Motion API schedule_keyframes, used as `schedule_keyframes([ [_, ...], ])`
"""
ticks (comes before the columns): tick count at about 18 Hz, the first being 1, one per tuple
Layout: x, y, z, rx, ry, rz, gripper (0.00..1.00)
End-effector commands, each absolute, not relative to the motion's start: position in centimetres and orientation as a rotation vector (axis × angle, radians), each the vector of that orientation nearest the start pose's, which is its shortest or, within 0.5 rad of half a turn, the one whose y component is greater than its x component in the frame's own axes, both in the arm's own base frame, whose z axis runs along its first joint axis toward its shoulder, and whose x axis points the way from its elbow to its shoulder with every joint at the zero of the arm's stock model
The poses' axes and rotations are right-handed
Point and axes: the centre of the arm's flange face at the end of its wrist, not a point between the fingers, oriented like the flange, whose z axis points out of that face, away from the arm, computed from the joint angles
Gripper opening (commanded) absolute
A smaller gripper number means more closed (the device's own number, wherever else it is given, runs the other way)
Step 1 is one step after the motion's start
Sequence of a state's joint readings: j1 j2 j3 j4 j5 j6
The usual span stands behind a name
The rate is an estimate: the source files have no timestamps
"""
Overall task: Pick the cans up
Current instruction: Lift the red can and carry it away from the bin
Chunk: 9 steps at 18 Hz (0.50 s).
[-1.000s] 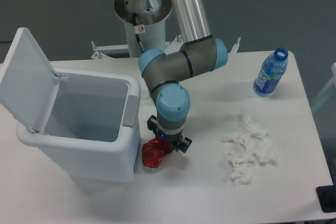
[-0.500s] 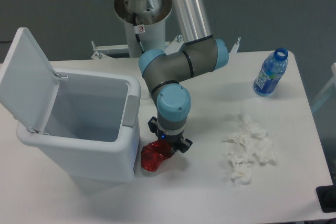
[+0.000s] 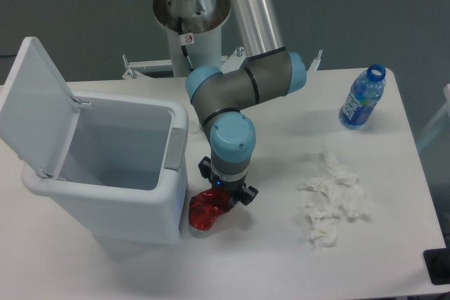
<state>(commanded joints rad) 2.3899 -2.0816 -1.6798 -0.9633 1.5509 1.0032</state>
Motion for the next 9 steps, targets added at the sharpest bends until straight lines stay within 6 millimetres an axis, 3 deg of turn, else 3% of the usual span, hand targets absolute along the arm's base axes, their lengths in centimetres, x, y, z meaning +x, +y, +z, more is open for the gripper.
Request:
schedule_keyframes([
  [6, -40.5, 51.6, 24.0, -3.074, 0.278, 0.054, 0.55],
  [9, -42.8, 51.0, 27.7, -2.993, 0.220, 0.087, 0.55],
])
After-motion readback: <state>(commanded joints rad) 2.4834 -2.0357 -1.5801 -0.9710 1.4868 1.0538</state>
